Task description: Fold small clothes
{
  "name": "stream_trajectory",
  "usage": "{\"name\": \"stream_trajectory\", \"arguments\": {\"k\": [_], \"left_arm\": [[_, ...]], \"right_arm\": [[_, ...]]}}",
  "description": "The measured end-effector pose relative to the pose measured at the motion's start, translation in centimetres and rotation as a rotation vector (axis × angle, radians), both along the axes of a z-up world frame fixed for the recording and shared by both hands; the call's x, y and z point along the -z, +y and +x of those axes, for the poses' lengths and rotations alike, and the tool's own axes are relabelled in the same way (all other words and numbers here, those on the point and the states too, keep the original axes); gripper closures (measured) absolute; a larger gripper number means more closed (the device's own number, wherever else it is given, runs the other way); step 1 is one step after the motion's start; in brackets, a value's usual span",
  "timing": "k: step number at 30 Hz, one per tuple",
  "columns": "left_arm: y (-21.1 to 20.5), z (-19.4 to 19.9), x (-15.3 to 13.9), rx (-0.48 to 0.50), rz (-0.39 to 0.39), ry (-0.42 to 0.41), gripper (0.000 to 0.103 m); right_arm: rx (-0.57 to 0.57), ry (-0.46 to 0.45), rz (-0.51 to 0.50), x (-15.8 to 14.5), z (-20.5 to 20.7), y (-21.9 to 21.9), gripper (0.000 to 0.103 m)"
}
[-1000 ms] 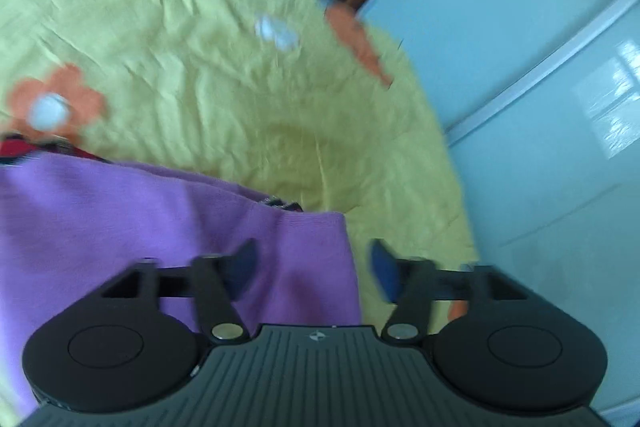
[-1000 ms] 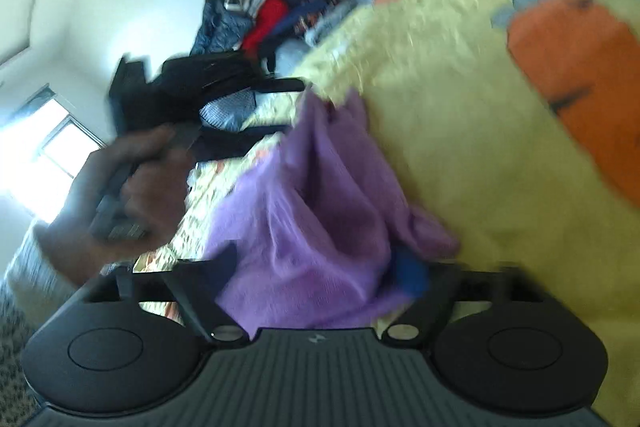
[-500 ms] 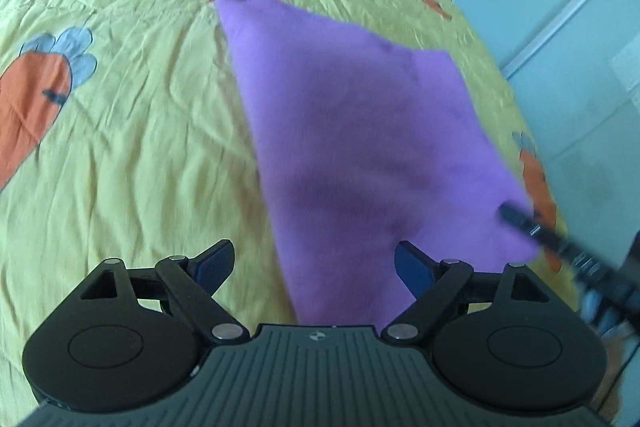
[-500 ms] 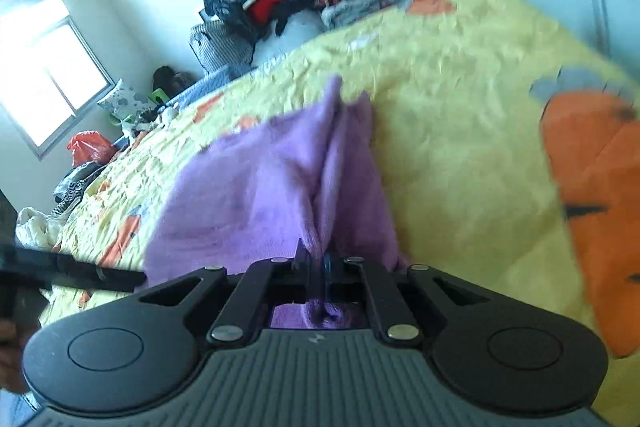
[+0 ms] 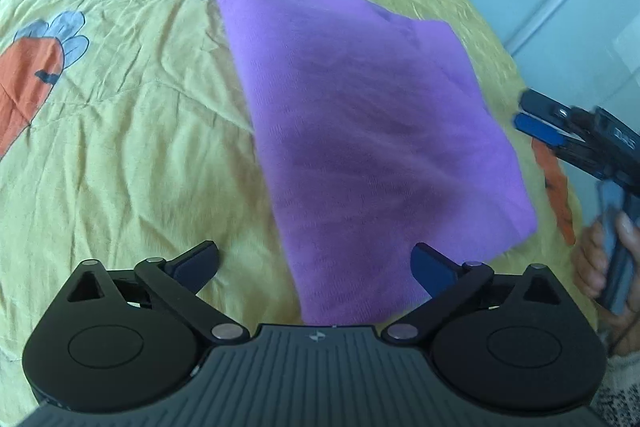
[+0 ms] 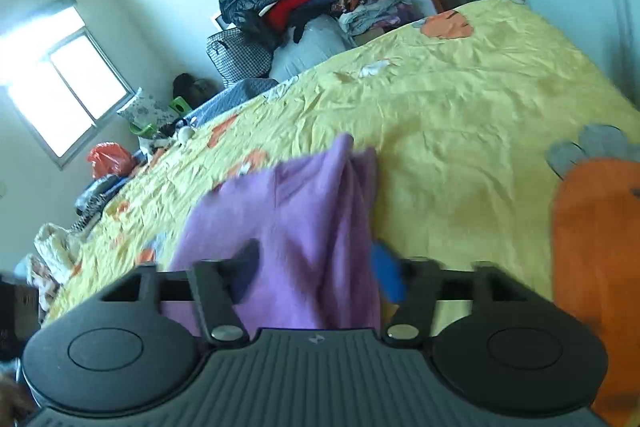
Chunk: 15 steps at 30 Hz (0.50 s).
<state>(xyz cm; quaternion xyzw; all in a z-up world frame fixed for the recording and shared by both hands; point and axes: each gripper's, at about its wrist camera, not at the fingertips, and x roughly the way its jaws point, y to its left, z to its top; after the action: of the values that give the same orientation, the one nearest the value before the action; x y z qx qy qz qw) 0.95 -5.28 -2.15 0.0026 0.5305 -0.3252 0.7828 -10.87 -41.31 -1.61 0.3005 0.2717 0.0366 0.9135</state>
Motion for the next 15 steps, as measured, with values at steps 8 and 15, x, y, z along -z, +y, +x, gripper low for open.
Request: {"name": "stream_trajectory", "arguments": {"k": [8,15], "left_arm": [[-0.3,0.5,-0.1,-0.014,0.009,-0.014,0.002],[-0.8,0.2,-0.2,0.001,0.027,-0.025,0.001]], "right_arm": [[-0.097,0.021,-0.048,0.7,4.4,0.8,0.063],[-0.086,0.061,-0.016,1.9,4.0,1.1,0.065]]}}
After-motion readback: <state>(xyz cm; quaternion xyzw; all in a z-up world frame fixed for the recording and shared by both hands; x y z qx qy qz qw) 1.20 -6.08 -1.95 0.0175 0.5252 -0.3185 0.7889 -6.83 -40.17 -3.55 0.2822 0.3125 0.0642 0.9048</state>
